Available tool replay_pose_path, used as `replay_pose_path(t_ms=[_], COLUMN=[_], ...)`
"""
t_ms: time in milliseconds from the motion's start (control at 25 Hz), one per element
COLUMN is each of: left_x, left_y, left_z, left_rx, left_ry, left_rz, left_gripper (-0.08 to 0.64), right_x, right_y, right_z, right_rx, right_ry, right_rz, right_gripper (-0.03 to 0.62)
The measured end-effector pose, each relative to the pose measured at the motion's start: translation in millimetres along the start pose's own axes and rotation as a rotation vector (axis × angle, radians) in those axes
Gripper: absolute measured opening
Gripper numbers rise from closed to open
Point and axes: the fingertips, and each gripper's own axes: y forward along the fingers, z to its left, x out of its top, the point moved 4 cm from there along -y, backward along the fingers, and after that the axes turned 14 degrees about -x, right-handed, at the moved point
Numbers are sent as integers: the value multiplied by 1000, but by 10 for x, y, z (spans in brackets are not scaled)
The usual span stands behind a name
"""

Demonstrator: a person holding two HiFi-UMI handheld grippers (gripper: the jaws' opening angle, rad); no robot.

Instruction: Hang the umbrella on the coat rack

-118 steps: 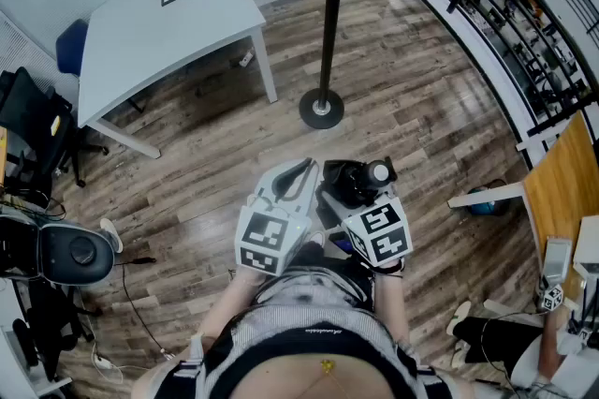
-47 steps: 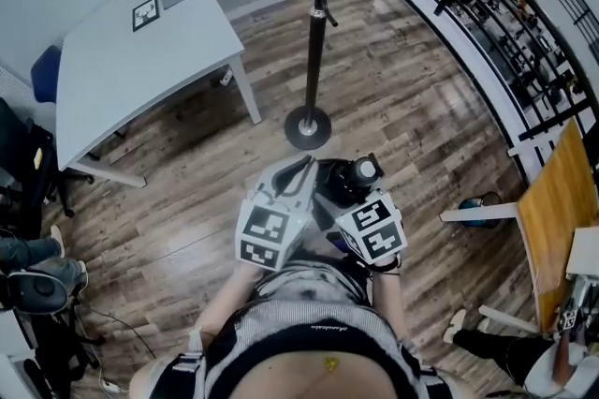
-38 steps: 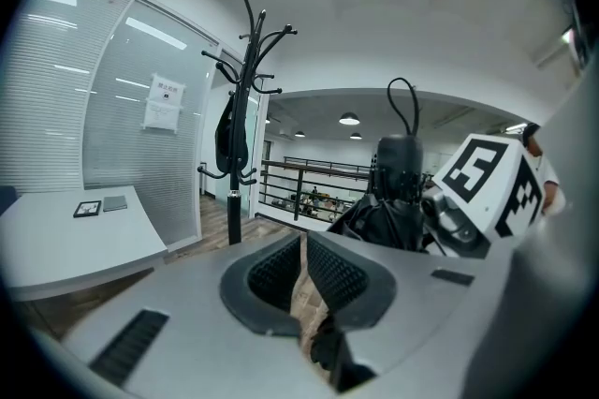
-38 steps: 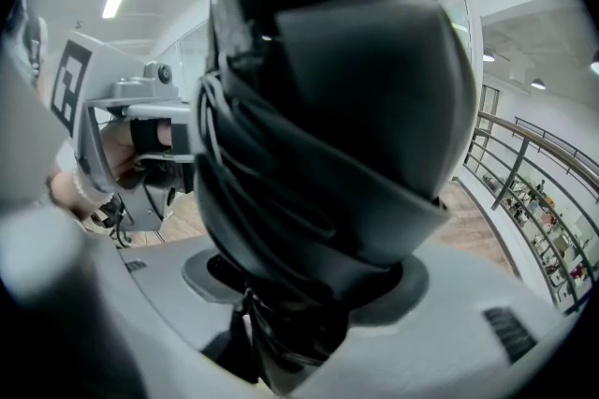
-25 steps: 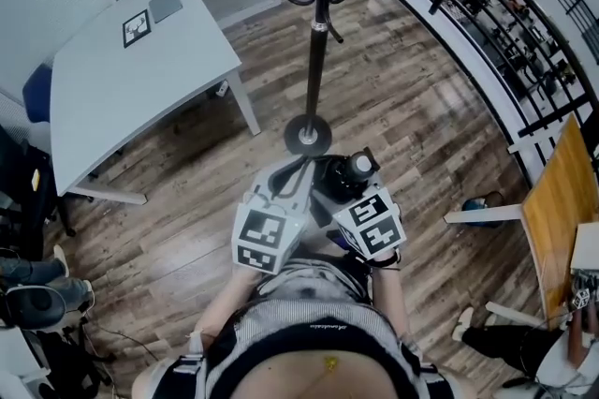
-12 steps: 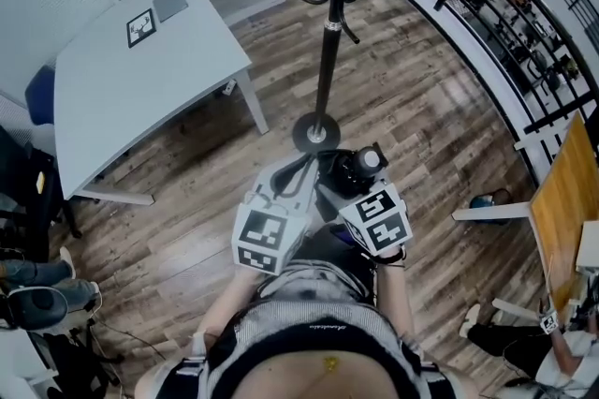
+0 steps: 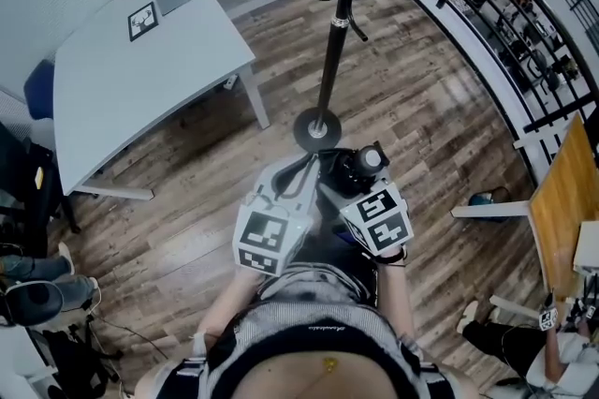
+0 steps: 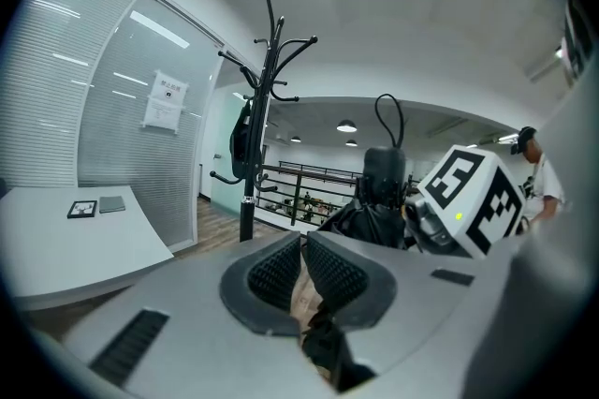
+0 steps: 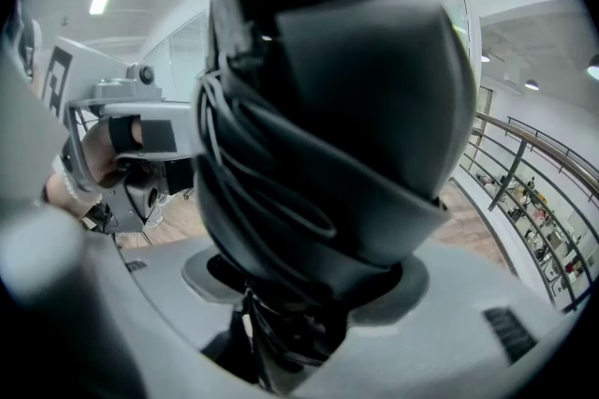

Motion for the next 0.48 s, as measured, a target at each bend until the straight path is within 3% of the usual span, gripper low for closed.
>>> replay_pose_path(t_ms=[480], left_x=[52], left_y=[188], left_z=[17], left_rx=[-13], left_ry=[-2], left_rz=[-12], left_gripper=[21], right_x=[-5], right_y=[48], right_z=[-189], right_rx=[-11], right_ry=[-2], right_rz=[9], right_gripper=[282])
